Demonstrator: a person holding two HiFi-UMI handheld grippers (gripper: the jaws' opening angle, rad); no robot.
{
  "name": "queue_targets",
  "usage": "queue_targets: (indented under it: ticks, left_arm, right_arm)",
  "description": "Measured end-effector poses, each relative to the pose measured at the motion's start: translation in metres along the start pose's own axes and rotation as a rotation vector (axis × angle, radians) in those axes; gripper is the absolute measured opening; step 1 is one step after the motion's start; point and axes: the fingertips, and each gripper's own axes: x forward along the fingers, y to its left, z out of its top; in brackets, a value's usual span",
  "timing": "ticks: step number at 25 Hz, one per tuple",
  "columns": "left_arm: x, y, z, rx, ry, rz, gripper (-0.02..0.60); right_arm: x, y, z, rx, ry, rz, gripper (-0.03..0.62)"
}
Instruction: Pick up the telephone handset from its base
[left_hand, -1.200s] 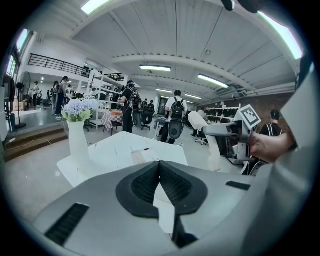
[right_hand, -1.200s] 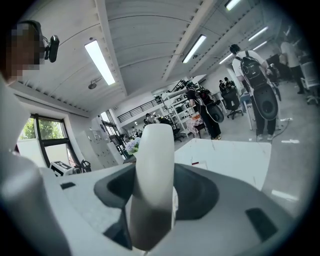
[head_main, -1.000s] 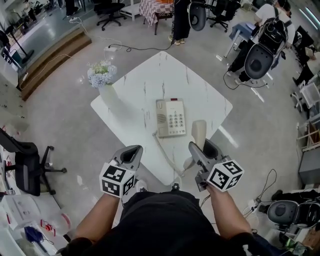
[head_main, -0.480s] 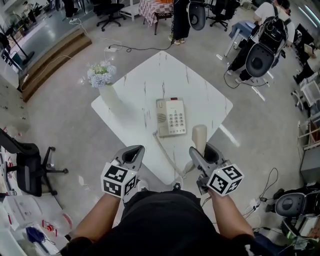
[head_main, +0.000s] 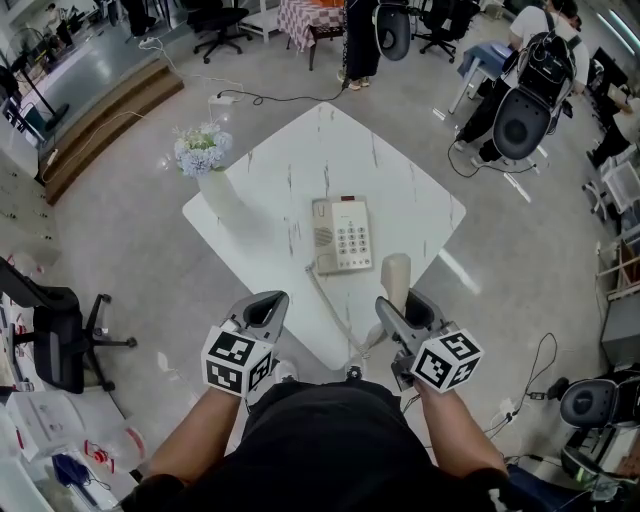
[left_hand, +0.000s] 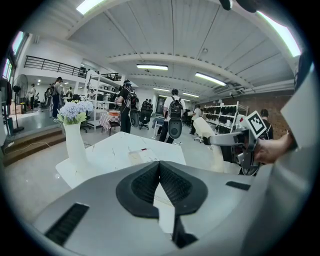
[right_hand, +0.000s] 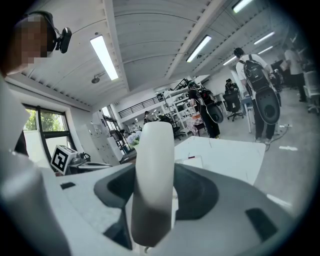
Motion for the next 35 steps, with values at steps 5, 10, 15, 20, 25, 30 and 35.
queue_targets:
  ticks: [5, 10, 15, 20, 25, 30, 35]
  left_arm:
    - [0.0, 0.0, 0.0, -0.003, 0.0, 0.004, 0.003]
    - [0.0, 0.0, 0.0, -0.006, -0.002, 0.004, 0.003]
    - [0.002, -0.001, 0.0, -0.009, 0.0, 0.003, 0.003]
    - [0.004, 0.0, 0.001, -0.012, 0.001, 0.003, 0.003]
    - [0.004, 0.001, -0.001, -0.015, 0.003, 0.005, 0.003]
    - [0.004, 0.002, 0.0, -0.017, 0.003, 0.008, 0.003]
    - [0.005, 0.003, -0.001, -0.017, 0.005, 0.01, 0.003]
  right_arm:
    - [0.0, -0.002, 0.002, 0.001, -0.003, 0.0, 0.222]
    - [0.002, -0.001, 0.001, 0.001, 0.0, 0.001, 0.222]
    - [0.005, -0.001, 0.001, 0.005, 0.003, 0.009, 0.222]
    - [0.009, -0.003, 0.001, 0.007, 0.009, 0.01, 0.222]
    - [0.01, -0.003, 0.0, 0.009, 0.014, 0.011, 0.222]
    - [0.012, -0.002, 0.0, 0.006, 0.019, 0.014, 0.222]
    - [0.014, -0.002, 0.0, 0.006, 0.021, 0.019, 0.222]
